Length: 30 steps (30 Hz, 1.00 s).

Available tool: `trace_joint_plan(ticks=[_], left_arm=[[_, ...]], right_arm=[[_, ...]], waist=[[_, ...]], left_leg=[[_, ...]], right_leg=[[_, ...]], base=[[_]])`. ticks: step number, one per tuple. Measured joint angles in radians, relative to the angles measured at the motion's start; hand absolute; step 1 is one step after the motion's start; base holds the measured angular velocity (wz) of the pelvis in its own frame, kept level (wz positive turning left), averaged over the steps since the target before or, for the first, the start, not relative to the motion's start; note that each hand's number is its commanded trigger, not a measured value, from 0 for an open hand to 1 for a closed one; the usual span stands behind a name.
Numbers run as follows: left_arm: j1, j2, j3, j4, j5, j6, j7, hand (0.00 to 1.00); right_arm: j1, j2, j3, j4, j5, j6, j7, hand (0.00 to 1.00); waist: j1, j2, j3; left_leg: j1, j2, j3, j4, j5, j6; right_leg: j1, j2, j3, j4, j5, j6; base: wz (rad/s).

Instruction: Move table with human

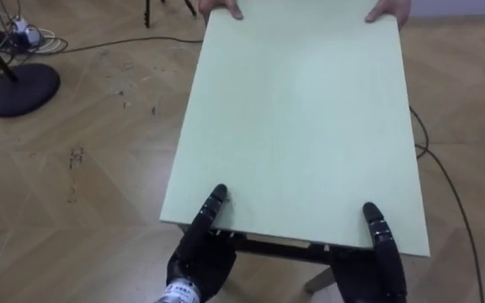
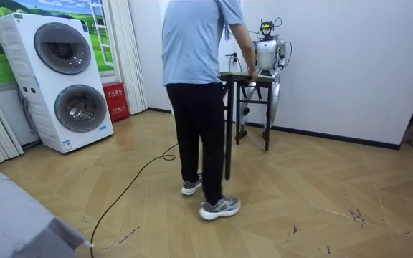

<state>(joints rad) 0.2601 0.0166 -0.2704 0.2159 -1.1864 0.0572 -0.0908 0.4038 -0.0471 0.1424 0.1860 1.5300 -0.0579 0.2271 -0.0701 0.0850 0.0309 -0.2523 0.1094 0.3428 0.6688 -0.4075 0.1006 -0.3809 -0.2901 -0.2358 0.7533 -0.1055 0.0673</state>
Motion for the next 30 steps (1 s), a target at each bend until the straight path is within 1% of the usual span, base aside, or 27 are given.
trace_joint_plan(ticks=[1, 2, 3, 4, 5, 6, 7, 8, 9, 11, 12, 14, 15, 17, 19, 21, 23, 25, 27, 28, 30], left_arm=[[0.001, 0.000, 0.004, -0.003, 0.000, 0.000, -0.003, 1.00], [0.001, 0.001, 0.004, -0.006, -0.002, 0.000, -0.003, 1.00], [0.004, 0.002, 0.006, -0.012, -0.004, 0.000, -0.004, 1.00], [0.007, 0.002, 0.013, -0.013, -0.005, 0.000, -0.009, 1.00], [0.009, 0.001, 0.017, -0.013, -0.004, 0.000, -0.009, 1.00], [0.017, 0.000, 0.025, -0.013, -0.005, 0.000, -0.011, 1.00], [0.027, 0.001, 0.031, -0.013, -0.004, 0.000, -0.011, 1.00], [0.031, 0.001, 0.033, -0.013, -0.004, 0.000, -0.011, 1.00], [0.040, 0.000, 0.035, -0.013, -0.004, -0.001, -0.011, 1.00], [0.046, 0.000, 0.036, -0.013, -0.006, -0.003, -0.011, 1.00], [0.048, 0.000, 0.035, -0.013, -0.011, -0.004, -0.011, 1.00], [0.048, 0.003, 0.034, -0.017, -0.025, -0.005, -0.011, 1.00], [0.048, 0.010, 0.031, -0.023, -0.032, -0.005, -0.011, 1.00], [0.061, 0.012, 0.035, -0.041, -0.036, -0.014, -0.011, 1.00], [0.080, 0.011, 0.037, -0.062, -0.036, -0.033, -0.011, 1.00], [0.086, 0.011, 0.040, -0.063, -0.036, -0.033, -0.011, 1.00], [0.103, 0.012, 0.047, -0.078, -0.036, -0.034, -0.011, 1.00], [0.109, 0.014, 0.050, -0.078, -0.036, -0.034, -0.012, 1.00], [0.110, 0.015, 0.050, -0.078, -0.037, -0.035, -0.014, 1.00], [0.115, 0.015, 0.050, -0.078, -0.041, -0.039, -0.017, 1.00], [0.125, 0.015, 0.050, -0.078, -0.049, -0.046, -0.028, 1.00]], right_arm=[[0.000, -0.005, 0.012, -0.008, 0.001, -0.011, -0.006, 1.00], [0.000, -0.009, 0.017, -0.014, 0.005, -0.015, -0.008, 1.00], [0.000, -0.017, 0.030, -0.026, 0.015, -0.021, -0.016, 1.00], [0.000, -0.024, 0.040, -0.038, 0.016, -0.022, -0.029, 1.00], [0.000, -0.027, 0.044, -0.041, 0.015, -0.024, -0.034, 1.00], [-0.001, -0.028, 0.058, -0.041, 0.015, -0.030, -0.042, 1.00], [-0.001, -0.030, 0.069, -0.041, 0.015, -0.033, -0.052, 1.00], [-0.001, -0.030, 0.072, -0.041, 0.013, -0.032, -0.056, 1.00], [-0.001, -0.030, 0.079, -0.041, 0.011, -0.034, -0.064, 1.00], [-0.001, -0.033, 0.083, -0.041, 0.005, -0.035, -0.066, 1.00], [-0.001, -0.034, 0.084, -0.043, -0.001, -0.038, -0.066, 1.00], [-0.003, -0.036, 0.085, -0.051, -0.003, -0.040, -0.069, 1.00], [-0.008, -0.037, 0.090, -0.055, -0.003, -0.042, -0.072, 1.00], [-0.025, -0.039, 0.103, -0.055, -0.006, -0.044, -0.074, 1.00], [-0.041, -0.040, 0.115, -0.055, -0.007, -0.044, -0.076, 1.00], [-0.040, -0.041, 0.118, -0.055, -0.007, -0.040, -0.076, 1.00], [-0.040, -0.039, 0.120, -0.055, -0.009, -0.034, -0.076, 1.00], [-0.041, -0.037, 0.121, -0.055, -0.014, -0.027, -0.076, 1.00], [-0.043, -0.038, 0.122, -0.055, -0.023, -0.027, -0.076, 1.00], [-0.045, -0.038, 0.122, -0.055, -0.030, -0.026, -0.076, 1.00], [-0.047, -0.037, 0.122, -0.055, -0.044, -0.026, -0.076, 1.00]], waist=[[0.011, -0.005, -0.0031], [0.020, -0.006, -0.0037], [0.043, -0.010, -0.0060], [0.067, -0.013, -0.0076], [0.076, -0.017, -0.0093], [0.093, -0.024, -0.0123], [0.104, -0.031, -0.0124], [0.107, -0.034, -0.0117], [0.111, -0.037, -0.0135], [0.119, -0.041, -0.0139], [0.136, -0.043, -0.0145], [0.151, -0.044, -0.0149], [0.161, -0.045, -0.0148], [0.164, -0.046, -0.0145], [0.174, -0.047, -0.0142], [0.189, -0.047, -0.0138], [0.190, -0.047, -0.0137], [0.198, -0.048, -0.0130], [0.209, -0.050, -0.0118], [0.212, -0.048, -0.0114], [0.212, -0.047, -0.0111]], left_leg=[[0.005, -0.003, 0.026, -0.023, 0.011, -0.003], [0.006, -0.005, 0.034, -0.033, 0.017, -0.004], [0.011, -0.015, 0.038, -0.059, 0.034, -0.016], [0.013, -0.020, 0.041, -0.080, 0.047, -0.018], [0.016, -0.020, 0.047, -0.089, 0.053, -0.017], [0.027, -0.018, 0.053, -0.105, 0.061, -0.018], [0.043, -0.018, 0.053, -0.125, 0.069, -0.023], [0.050, -0.018, 0.051, -0.134, 0.073, -0.023], [0.060, -0.018, 0.043, -0.149, 0.079, -0.027], [0.068, -0.018, 0.031, -0.162, 0.086, -0.030], [0.071, -0.015, 0.028, -0.168, 0.088, -0.034], [0.071, -0.014, 0.017, -0.175, 0.092, -0.038], [0.073, -0.014, 0.013, -0.185, 0.098, -0.040], [0.074, -0.015, 0.008, -0.199, 0.105, -0.043], [0.075, -0.014, 0.005, -0.209, 0.109, -0.050], [0.089, -0.014, -0.001, -0.225, 0.112, -0.056], [0.091, -0.015, -0.014, -0.234, 0.115, -0.061], [0.090, -0.015, -0.036, -0.241, 0.119, -0.066], [0.084, -0.018, -0.048, -0.248, 0.125, -0.067], [0.080, -0.019, -0.057, -0.250, 0.127, -0.068], [0.069, -0.022, -0.076, -0.253, 0.133, -0.068]], right_leg=[[0.011, 0.004, 0.011, -0.016, -0.024, 0.011], [0.015, 0.008, 0.017, -0.040, -0.025, 0.013], [0.020, 0.019, 0.020, -0.088, -0.025, 0.014], [0.030, 0.031, 0.020, -0.137, -0.025, 0.014], [0.035, 0.035, 0.020, -0.154, -0.024, 0.015], [0.051, 0.045, 0.019, -0.189, -0.023, 0.017], [0.078, 0.054, 0.012, -0.228, -0.021, 0.020], [0.092, 0.058, 0.010, -0.244, -0.020, 0.023], [0.114, 0.066, 0.006, -0.272, -0.016, 0.026], [0.137, 0.072, -0.007, -0.301, -0.013, 0.027], [0.150, 0.080, -0.012, -0.322, -0.010, 0.026], [0.163, 0.087, -0.018, -0.341, -0.008, 0.027], [0.163, 0.089, -0.018, -0.345, -0.005, 0.026], [0.171, 0.095, -0.019, -0.367, -0.001, 0.027], [0.174, 0.106, -0.018, -0.379, 0.003, 0.025], [0.189, 0.111, -0.019, -0.388, 0.003, 0.025], [0.199, 0.114, -0.027, -0.396, 0.003, 0.025], [0.209, 0.117, -0.043, -0.398, 0.002, 0.025], [0.217, 0.118, -0.048, -0.413, 0.002, 0.025], [0.224, 0.118, -0.068, -0.422, 0.002, 0.025], [0.230, 0.118, -0.086, -0.430, 0.002, 0.025]], base=[[0.04], [-0.20], [-0.37], [-0.40], [-0.32], [-0.18], [-0.10], [0.06], [0.21], [0.17], [0.10], [0.13], [0.12], [0.06], [0.00], [0.09], [0.17], [0.26], [0.25], [0.28], [0.36]])
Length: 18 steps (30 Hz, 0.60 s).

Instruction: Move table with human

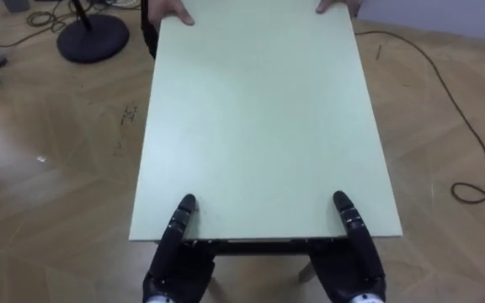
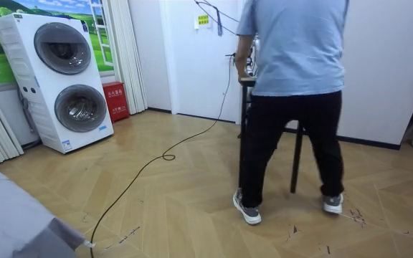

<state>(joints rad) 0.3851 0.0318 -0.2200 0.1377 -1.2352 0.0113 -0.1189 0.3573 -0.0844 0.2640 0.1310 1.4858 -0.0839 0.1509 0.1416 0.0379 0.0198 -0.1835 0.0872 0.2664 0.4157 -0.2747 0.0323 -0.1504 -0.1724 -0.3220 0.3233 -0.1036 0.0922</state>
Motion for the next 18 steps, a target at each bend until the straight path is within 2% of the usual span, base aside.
trace_joint_plan(ticks=[2, 5, 7, 8, 11, 12, 13, 14, 16, 18], left_arm=[[0.004, -0.001, -0.001, 0.000, -0.008, 0.000, -0.003, 1.00], [0.005, -0.001, -0.008, 0.000, -0.021, 0.001, -0.006, 1.00], [0.008, -0.001, -0.005, 0.000, -0.021, 0.002, -0.021, 1.00], [0.011, -0.001, -0.002, 0.000, -0.021, 0.002, -0.027, 1.00], [0.016, -0.001, 0.002, 0.000, -0.025, 0.006, -0.051, 1.00], [0.015, 0.002, 0.001, 0.000, -0.027, 0.008, -0.052, 1.00], [0.015, 0.005, 0.001, 0.000, -0.028, 0.011, -0.052, 1.00], [0.015, 0.006, 0.000, 0.000, -0.028, 0.012, -0.052, 1.00], [0.021, 0.008, -0.012, 0.001, -0.025, 0.012, -0.052, 1.00], [0.032, 0.008, -0.007, 0.001, -0.028, 0.012, -0.057, 1.00]], right_arm=[[-0.004, 0.002, -0.001, -0.003, -0.002, 0.000, 0.000, 1.00], [-0.024, -0.015, -0.001, -0.004, -0.009, -0.001, 0.000, 1.00], [-0.037, -0.027, -0.002, -0.004, -0.005, 0.011, 0.001, 1.00], [-0.041, -0.027, -0.002, -0.004, -0.005, 0.014, 0.002, 1.00], [-0.051, -0.033, -0.004, -0.003, -0.015, 0.016, 0.008, 1.00], [-0.051, -0.033, -0.006, -0.002, -0.011, 0.019, 0.008, 1.00], [-0.048, -0.034, -0.006, -0.001, -0.007, 0.021, 0.008, 1.00], [-0.046, -0.033, -0.006, -0.001, -0.007, 0.021, 0.008, 1.00], [-0.035, -0.032, -0.013, 0.000, -0.012, 0.021, 0.008, 1.00], [-0.029, -0.029, -0.009, -0.005, -0.016, 0.021, 0.013, 1.00]], waist=[[0.001, 0.004, 0.0017], [-0.001, 0.011, 0.0058], [0.003, 0.012, 0.0059], [0.003, 0.012, 0.0059], [0.003, 0.012, 0.0056], [-0.001, 0.014, 0.0051], [-0.004, 0.016, 0.0044], [-0.004, 0.017, 0.0046], [-0.008, 0.025, 0.0051], [-0.007, 0.026, 0.0048]], left_leg=[[-0.018, -0.005, -0.031, -0.001, 0.009, -0.001], [-0.047, -0.013, -0.079, 0.000, 0.025, -0.002], [-0.077, -0.015, -0.115, 0.010, 0.034, -0.008], [-0.085, -0.014, -0.118, 0.013, 0.036, -0.010], [-0.113, -0.007, -0.116, 0.019, 0.053, -0.019], [-0.121, -0.002, -0.100, 0.027, 0.060, -0.021], [-0.121, 0.015, -0.052, 0.033, 0.068, -0.019], [-0.121, 0.024, -0.028, 0.033, 0.072, -0.018], [-0.122, 0.025, -0.015, 0.028, 0.089, -0.014], [-0.121, 0.022, -0.011, 0.021, 0.099, -0.012]], right_leg=[[0.002, -0.001, -0.011, 0.000, 0.000, 0.000], [0.001, -0.001, -0.014, 0.000, -0.006, 0.002], [0.003, -0.002, -0.049, 0.002, -0.022, -0.002], [0.004, -0.002, -0.056, 0.002, -0.028, -0.005], [0.012, -0.006, -0.100, 0.003, -0.058, -0.009], [0.023, -0.009, -0.123, 0.005, -0.075, -0.011], [0.035, -0.011, -0.140, 0.008, -0.088, -0.012], [0.041, -0.013, -0.153, 0.009, -0.093, -0.013], [0.065, -0.020, -0.204, 0.008, -0.106, -0.010], [0.067, -0.028, -0.225, 0.012, -0.114, -0.010]], base=[[0.49], [0.54], [0.56], [0.54], [0.60], [0.72], [0.73], [0.71], [0.69], [0.43]])
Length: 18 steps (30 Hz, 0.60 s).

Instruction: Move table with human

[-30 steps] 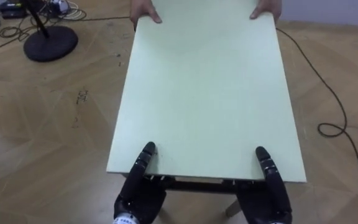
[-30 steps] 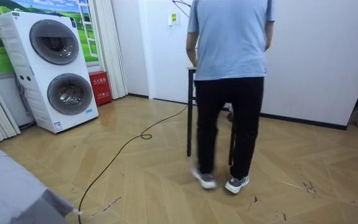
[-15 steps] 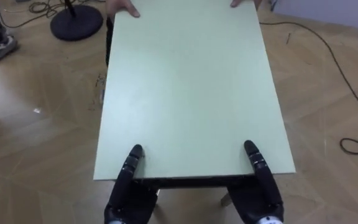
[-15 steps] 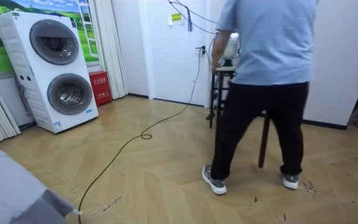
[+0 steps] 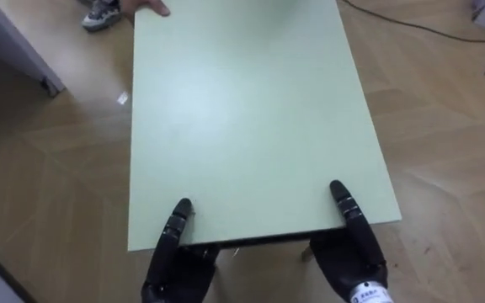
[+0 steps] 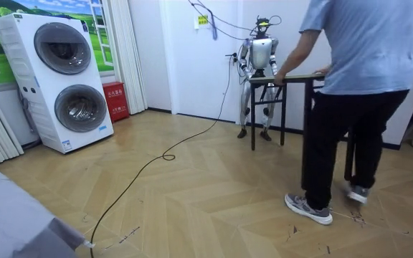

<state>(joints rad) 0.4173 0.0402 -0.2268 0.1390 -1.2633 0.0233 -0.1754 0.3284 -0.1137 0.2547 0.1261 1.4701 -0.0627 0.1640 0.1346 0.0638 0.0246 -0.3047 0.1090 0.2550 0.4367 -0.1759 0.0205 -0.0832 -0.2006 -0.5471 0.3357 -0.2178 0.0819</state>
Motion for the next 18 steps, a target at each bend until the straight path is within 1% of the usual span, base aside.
trace_joint_plan(ticks=[1, 3, 5, 6, 7, 8, 9, 10, 11, 12, 13, 14, 15, 16, 17, 18], left_arm=[[0.003, 0.000, 0.000, 0.000, -0.007, 0.003, 0.001, 1.00], [0.010, 0.000, -0.005, 0.000, -0.026, 0.005, 0.002, 1.00], [0.018, 0.001, -0.013, -0.001, -0.044, 0.005, 0.001, 1.00], [0.021, 0.001, -0.017, -0.001, -0.059, 0.004, 0.001, 1.00], [0.021, 0.001, -0.022, -0.001, -0.067, 0.004, 0.001, 1.00], [0.021, 0.001, -0.024, -0.001, -0.070, 0.004, 0.001, 1.00], [0.021, 0.000, -0.025, -0.001, -0.070, 0.004, 0.002, 1.00], [0.022, 0.000, -0.025, -0.001, -0.070, 0.004, 0.002, 1.00], [0.022, 0.000, -0.025, -0.001, -0.070, 0.004, 0.002, 1.00], [0.021, 0.000, -0.026, -0.001, -0.069, 0.004, 0.002, 1.00], [0.019, 0.000, -0.028, -0.001, -0.063, 0.003, 0.002, 1.00], [0.017, 0.001, -0.030, -0.001, -0.058, 0.002, 0.004, 1.00], [0.015, 0.003, -0.036, -0.001, -0.049, -0.003, 0.009, 1.00], [0.009, 0.011, -0.045, -0.001, -0.034, -0.011, 0.014, 1.00], [0.007, 0.015, -0.045, -0.001, -0.032, -0.017, 0.015, 1.00], [0.004, 0.023, -0.046, -0.001, -0.032, -0.025, 0.016, 1.00]], right_arm=[[0.000, 0.003, -0.001, 0.000, -0.010, 0.000, -0.001, 1.00], [-0.001, 0.002, -0.005, -0.002, -0.024, 0.000, -0.002, 1.00], [0.000, -0.003, -0.005, -0.020, -0.035, 0.000, -0.016, 1.00], [-0.003, -0.004, -0.005, -0.026, -0.048, -0.001, -0.022, 1.00], [-0.004, -0.004, -0.009, -0.032, -0.057, -0.001, -0.025, 1.00], [-0.004, -0.004, -0.011, -0.032, -0.060, -0.001, -0.025, 1.00], [-0.005, -0.004, -0.013, -0.032, -0.062, -0.001, -0.030, 1.00], [-0.005, -0.005, -0.012, -0.032, -0.069, -0.001, -0.030, 1.00], [-0.004, -0.005, -0.013, -0.033, -0.072, -0.001, -0.030, 1.00], [-0.002, -0.005, -0.015, -0.032, -0.072, -0.001, -0.032, 1.00], [0.004, -0.004, -0.017, -0.032, -0.066, -0.001, -0.032, 1.00], [0.010, -0.001, -0.020, -0.032, -0.065, -0.001, -0.032, 1.00], [0.029, 0.009, -0.026, -0.032, -0.061, -0.001, -0.032, 1.00], [0.047, 0.016, -0.033, -0.032, -0.056, -0.002, -0.031, 1.00], [0.051, 0.023, -0.032, -0.032, -0.053, -0.002, -0.031, 1.00], [0.056, 0.029, -0.026, -0.032, -0.040, -0.003, -0.031, 1.00]], waist=[[0.002, 0.000, 0.0001], [0.003, 0.003, -0.0004], [0.007, 0.006, 0.0006], [0.008, 0.012, -0.0002], [0.007, 0.018, 0.0008], [0.007, 0.018, 0.0008], [0.009, 0.018, 0.0008], [0.008, 0.020, 0.0008], [0.007, 0.022, 0.0006], [-0.004, 0.023, 0.0011], [-0.027, 0.027, 0.0030], [-0.043, 0.028, 0.0034], [-0.075, 0.025, 0.0040], [-0.094, 0.022, 0.0038], [-0.099, 0.023, 0.0041], [-0.106, 0.024, 0.0049]], left_leg=[[0.000, -0.004, 0.004, -0.007, 0.008, 0.003], [-0.005, -0.009, 0.004, -0.011, 0.017, 0.009], [-0.016, -0.018, 0.001, -0.013, 0.023, 0.016], [-0.026, -0.022, 0.001, -0.010, 0.026, 0.022], [-0.037, -0.030, 0.002, -0.005, 0.031, 0.029], [-0.039, -0.036, 0.004, -0.006, 0.033, 0.034], [-0.044, -0.049, 0.004, -0.004, 0.034, 0.043], [-0.049, -0.066, -0.002, -0.005, 0.037, 0.052], [-0.054, -0.078, -0.010, -0.006, 0.038, 0.058], [-0.060, -0.102, -0.021, -0.006, 0.041, 0.072], [-0.066, -0.133, -0.060, 0.000, 0.040, 0.084], [-0.068, -0.150, -0.087, 0.006, 0.038, 0.085], [-0.067, -0.188, -0.161, 0.015, 0.036, 0.100], [-0.064, -0.228, -0.236, 0.017, 0.041, 0.109], [-0.065, -0.238, -0.266, 0.017, 0.042, 0.109], [-0.067, -0.248, -0.297, 0.017, 0.054, 0.110]], right_leg=[[-0.001, -0.008, -0.010, 0.010, -0.004, 0.000], [0.002, -0.015, -0.028, 0.013, -0.004, 0.001], [-0.006, -0.027, -0.034, 0.029, -0.007, 0.004], [-0.006, -0.035, -0.045, 0.037, -0.008, 0.006], [-0.007, -0.049, -0.065, 0.055, -0.015, 0.010], [-0.007, -0.061, -0.074, 0.067, -0.020, 0.014], [-0.007, -0.081, -0.088, 0.090, -0.030, 0.021], [-0.004, -0.097, -0.089, 0.115, -0.040, 0.028], [-0.001, -0.104, -0.087, 0.124, -0.045, 0.032], [0.003, -0.122, -0.076, 0.148, -0.056, 0.038], [0.003, -0.129, -0.025, 0.180, -0.065, 0.032], [-0.001, -0.129, 0.019, 0.205, -0.072, 0.015], [-0.025, -0.126, 0.134, 0.274, -0.083, -0.027], [-0.065, -0.089, 0.279, 0.335, -0.107, -0.050], [-0.088, -0.053, 0.339, 0.338, -0.125, -0.052], [-0.133, 0.016, 0.431, 0.306, -0.141, -0.049]], base=[[0.30], [0.30], [0.26], [0.39], [0.45], [0.55], [0.58], [0.64], [0.79], [1.05], [1.19], [1.54], [1.63], [1.55], [1.21], [1.04]])
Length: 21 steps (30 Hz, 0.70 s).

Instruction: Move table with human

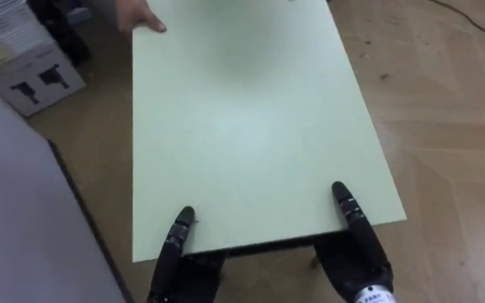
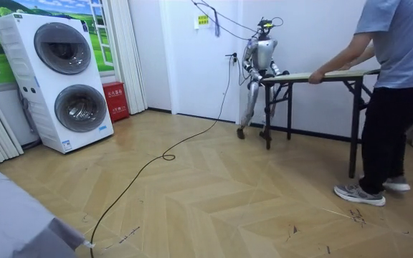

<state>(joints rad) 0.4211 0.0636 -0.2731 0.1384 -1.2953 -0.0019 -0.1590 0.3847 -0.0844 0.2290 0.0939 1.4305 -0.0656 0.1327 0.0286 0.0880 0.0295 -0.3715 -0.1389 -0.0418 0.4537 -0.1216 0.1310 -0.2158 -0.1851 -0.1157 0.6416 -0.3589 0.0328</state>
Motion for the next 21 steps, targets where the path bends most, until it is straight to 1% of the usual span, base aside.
trace_joint_plan(ticks=[1, 2, 3, 4, 5, 6, 7, 8, 9, 10, 11, 12, 13, 14, 15, 16, 17, 19, 21], left_arm=[[-0.005, 0.007, -0.002, 0.000, 0.001, 0.000, 0.006, 1.00], [-0.008, 0.006, -0.004, 0.001, 0.003, 0.002, 0.014, 1.00], [-0.011, 0.006, -0.006, 0.000, 0.013, 0.016, 0.023, 1.00], [-0.015, 0.006, -0.005, 0.000, 0.016, 0.025, 0.025, 1.00], [-0.016, 0.006, -0.004, 0.000, 0.016, 0.026, 0.026, 1.00], [-0.017, 0.008, -0.004, -0.004, 0.015, 0.027, 0.031, 1.00], [-0.017, 0.013, -0.004, -0.014, 0.012, 0.027, 0.043, 1.00], [-0.017, 0.018, -0.004, -0.021, 0.010, 0.027, 0.051, 1.00], [-0.017, 0.027, -0.004, -0.032, 0.005, 0.018, 0.063, 1.00], [-0.017, 0.029, -0.004, -0.033, 0.002, 0.009, 0.067, 1.00], [-0.017, 0.030, -0.004, -0.033, 0.002, 0.008, 0.068, 1.00], [-0.016, 0.031, -0.005, -0.033, 0.000, 0.008, 0.070, 1.00], [-0.016, 0.031, -0.005, -0.033, 0.000, 0.008, 0.070, 1.00], [-0.016, 0.031, -0.005, -0.033, 0.000, 0.007, 0.070, 1.00], [-0.016, 0.034, -0.004, -0.035, 0.000, 0.002, 0.070, 1.00], [-0.017, 0.037, -0.004, -0.039, 0.000, 0.001, 0.070, 1.00], [-0.017, 0.037, -0.004, -0.041, 0.000, 0.001, 0.070, 1.00], [-0.017, 0.043, -0.003, -0.045, 0.002, 0.001, 0.070, 1.00], [-0.016, 0.047, -0.001, -0.045, 0.001, 0.001, 0.071, 1.00]], right_arm=[[0.007, -0.001, 0.005, 0.000, 0.012, -0.002, -0.001, 1.00], [0.012, -0.001, 0.005, 0.000, 0.018, -0.004, -0.001, 1.00], [0.024, 0.003, 0.002, 0.001, 0.025, -0.009, -0.003, 1.00], [0.024, 0.001, -0.001, -0.001, 0.035, -0.009, -0.003, 1.00], [0.024, 0.000, -0.001, -0.003, 0.034, -0.009, -0.004, 1.00], [0.022, -0.006, 0.004, -0.012, 0.035, -0.010, -0.012, 1.00], [0.016, -0.008, 0.011, -0.014, 0.034, -0.011, -0.024, 1.00], [0.013, -0.008, 0.016, -0.014, 0.035, -0.013, -0.031, 1.00], [0.007, -0.008, 0.026, -0.014, 0.039, -0.017, -0.042, 1.00], [0.007, 0.002, 0.028, -0.014, 0.038, -0.018, -0.048, 1.00], [0.007, 0.002, 0.029, -0.014, 0.038, -0.018, -0.051, 1.00], [0.007, 0.001, 0.029, -0.014, 0.040, -0.018, -0.054, 1.00], [0.007, 0.002, 0.029, -0.014, 0.044, -0.018, -0.054, 1.00], [0.007, 0.002, 0.031, -0.014, 0.047, -0.019, -0.054, 1.00], [0.007, 0.002, 0.035, -0.014, 0.050, -0.019, -0.054, 1.00], [0.007, 0.004, 0.035, -0.014, 0.052, -0.019, -0.054, 1.00], [0.007, 0.004, 0.035, -0.014, 0.055, -0.019, -0.054, 1.00], [0.007, 0.002, 0.042, -0.012, 0.056, -0.019, -0.054, 1.00], [0.008, 0.003, 0.047, -0.008, 0.057, -0.019, -0.054, 1.00]], waist=[[-0.002, -0.004, 0.0002], [-0.010, -0.005, 0.0010], [-0.033, -0.006, -0.0019], [-0.020, -0.007, -0.0007], [-0.012, -0.008, -0.0004], [0.016, -0.010, -0.0017], [0.048, -0.016, -0.0013], [0.058, -0.021, -0.0017], [0.063, -0.029, -0.0013], [0.063, -0.034, 0.0000], [0.064, -0.038, 0.0002], [0.068, -0.042, 0.0016], [0.080, -0.043, 0.0018], [0.088, -0.043, 0.0019], [0.093, -0.044, 0.0017], [0.093, -0.044, 0.0022], [0.093, -0.045, 0.0022], [0.095, -0.044, 0.0024], [0.092, -0.045, 0.0030]], left_leg=[[0.000, -0.015, -0.021, 0.007, 0.008, -0.001], [-0.001, -0.020, -0.027, 0.016, 0.009, -0.002], [-0.003, -0.009, 0.003, 0.021, 0.015, -0.010], [-0.005, 0.034, 0.083, 0.020, 0.013, -0.011], [-0.006, 0.048, 0.110, 0.017, 0.011, -0.013], [-0.002, 0.056, 0.122, -0.003, 0.012, -0.015], [0.007, 0.056, 0.117, -0.032, 0.021, -0.027], [0.012, 0.056, 0.112, -0.048, 0.028, -0.033], [0.023, 0.052, 0.097, -0.075, 0.040, -0.049], [0.037, 0.045, 0.076, -0.101, 0.052, -0.061], [0.046, 0.040, 0.068, -0.116, 0.058, -0.070], [0.061, 0.038, 0.066, -0.136, 0.067, -0.081], [0.069, 0.037, 0.062, -0.143, 0.073, -0.078], [0.069, 0.037, 0.056, -0.144, 0.073, -0.077], [0.067, 0.034, 0.040, -0.145, 0.073, -0.076], [0.067, 0.026, 0.023, -0.147, 0.079, -0.065], [0.067, 0.022, 0.013, -0.147, 0.081, -0.061], [0.066, 0.014, -0.017, -0.153, 0.093, -0.043], [0.065, 0.007, -0.040, -0.154, 0.100, -0.037]], right_leg=[[-0.028, 0.054, 0.056, -0.068, 0.004, 0.007], [-0.033, 0.073, 0.083, -0.070, 0.025, 0.023], [-0.021, 0.071, 0.072, -0.077, 0.019, 0.016], [-0.015, 0.049, 0.023, -0.090, 0.021, 0.014], [-0.012, 0.040, -0.001, -0.095, 0.024, 0.017], [-0.006, 0.034, -0.023, -0.114, 0.035, 0.026], [0.005, 0.042, -0.028, -0.148, 0.057, 0.030], [0.012, 0.048, -0.024, -0.168, 0.067, 0.029], [0.034, 0.058, -0.025, -0.211, 0.087, 0.028], [0.062, 0.068, -0.026, -0.251, 0.100, 0.023], [0.074, 0.070, -0.027, -0.269, 0.106, 0.025], [0.101, 0.070, -0.040, -0.305, 0.117, 0.024], [0.119, 0.072, -0.052, -0.328, 0.125, 0.025], [0.127, 0.076, -0.054, -0.337, 0.129, 0.026], [0.137, 0.082, -0.059, -0.352, 0.133, 0.030], [0.145, 0.081, -0.079, -0.354, 0.132, 0.029], [0.148, 0.080, -0.088, -0.355, 0.131, 0.029], [0.164, 0.082, -0.125, -0.370, 0.129, 0.026], [0.171, 0.083, -0.152, -0.370, 0.125, 0.021]], base=[[1.08], [1.34], [1.11], [0.88], [0.22], [-0.09], [-0.15], [0.00], [0.35], [0.47], [0.51], [0.37], [0.29], [0.26], [0.36], [0.44], [0.46], [0.44], [0.44]])
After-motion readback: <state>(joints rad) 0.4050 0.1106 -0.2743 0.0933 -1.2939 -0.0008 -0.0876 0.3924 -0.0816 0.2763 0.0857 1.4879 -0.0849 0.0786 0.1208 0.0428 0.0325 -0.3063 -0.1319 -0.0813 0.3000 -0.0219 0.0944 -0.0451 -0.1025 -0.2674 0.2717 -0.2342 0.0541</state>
